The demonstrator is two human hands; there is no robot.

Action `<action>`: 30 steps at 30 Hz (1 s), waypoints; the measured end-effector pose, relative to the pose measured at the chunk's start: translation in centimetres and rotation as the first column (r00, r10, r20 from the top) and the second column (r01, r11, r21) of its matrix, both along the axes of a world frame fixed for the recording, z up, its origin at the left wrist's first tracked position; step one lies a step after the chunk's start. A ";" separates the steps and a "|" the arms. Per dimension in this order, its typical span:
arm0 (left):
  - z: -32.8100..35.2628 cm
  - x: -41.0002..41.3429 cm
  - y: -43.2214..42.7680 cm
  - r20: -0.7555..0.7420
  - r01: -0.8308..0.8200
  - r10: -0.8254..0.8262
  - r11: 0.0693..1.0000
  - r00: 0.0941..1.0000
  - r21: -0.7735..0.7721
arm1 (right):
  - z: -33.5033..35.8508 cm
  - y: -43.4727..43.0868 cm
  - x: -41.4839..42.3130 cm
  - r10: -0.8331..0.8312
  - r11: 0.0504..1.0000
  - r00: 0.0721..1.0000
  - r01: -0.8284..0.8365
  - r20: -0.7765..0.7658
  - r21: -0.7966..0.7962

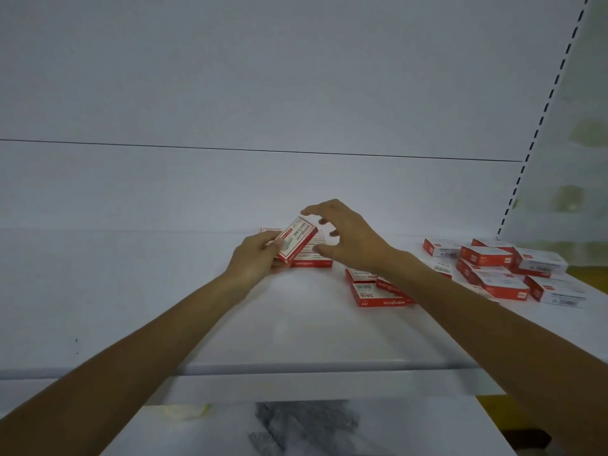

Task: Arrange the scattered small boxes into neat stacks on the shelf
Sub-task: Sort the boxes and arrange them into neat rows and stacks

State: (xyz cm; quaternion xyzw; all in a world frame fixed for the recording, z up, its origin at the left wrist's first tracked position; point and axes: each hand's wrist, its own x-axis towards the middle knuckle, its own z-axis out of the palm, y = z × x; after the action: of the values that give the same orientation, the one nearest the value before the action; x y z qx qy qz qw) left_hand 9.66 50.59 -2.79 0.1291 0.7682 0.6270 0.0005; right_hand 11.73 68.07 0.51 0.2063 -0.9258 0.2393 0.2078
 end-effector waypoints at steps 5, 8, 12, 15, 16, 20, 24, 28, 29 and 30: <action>-0.5 0.4 -1.4 -0.036 -0.012 0.008 0.993 0.999 -0.116 | -1.6 -1.2 -0.3 0.069 0.987 0.997 -0.065 -0.024 0.144; -0.8 0.1 -2.5 0.073 0.003 -0.003 1.000 0.997 -0.001 | -2.3 -1.5 -0.3 -0.031 0.994 0.997 0.023 0.069 0.107; -1.1 -0.1 -3.5 0.047 -0.095 0.093 0.994 0.995 0.046 | -2.4 -2.5 -0.2 -0.090 0.995 0.992 0.092 0.083 -0.028; -1.1 -0.2 -3.7 0.008 -0.161 0.160 0.987 0.987 0.023 | -2.3 -3.2 -0.3 -0.088 0.996 0.995 0.088 0.053 0.009; -1.2 -0.2 -3.9 0.005 -0.154 0.154 0.988 0.988 0.000 | -2.3 -3.3 -0.4 -0.091 0.996 0.995 0.090 0.046 0.023; -0.9 0.0 -4.9 -0.086 -0.114 0.100 0.977 0.991 -0.181 | -2.4 -3.7 -0.4 -0.117 0.992 0.990 0.113 0.083 0.047; -1.4 0.6 -5.8 -0.291 -0.207 0.062 0.839 0.955 -0.503 | -3.0 -4.5 -0.4 -0.138 0.990 0.974 0.139 0.179 0.005; -2.2 1.2 -6.5 -0.333 -0.232 -0.016 0.685 0.943 -0.691 | -3.5 -5.1 -0.7 -0.189 0.981 0.958 0.193 0.215 0.002; -2.3 1.3 -6.5 -0.350 -0.242 -0.031 0.667 0.936 -0.705 | -3.5 -5.2 -0.8 -0.200 0.979 0.958 0.203 0.208 0.005; -2.3 1.4 -6.4 -0.368 -0.254 -0.040 0.656 0.929 -0.710 | -3.5 -5.3 -0.9 -0.209 0.977 0.957 0.211 0.201 0.009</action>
State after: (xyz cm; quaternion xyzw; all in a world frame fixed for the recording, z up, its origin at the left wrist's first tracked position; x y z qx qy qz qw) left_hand 11.02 44.18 -5.10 0.1811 0.9505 0.2214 -0.1216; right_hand 10.85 62.72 -3.02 0.0802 -0.9571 0.2414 0.1388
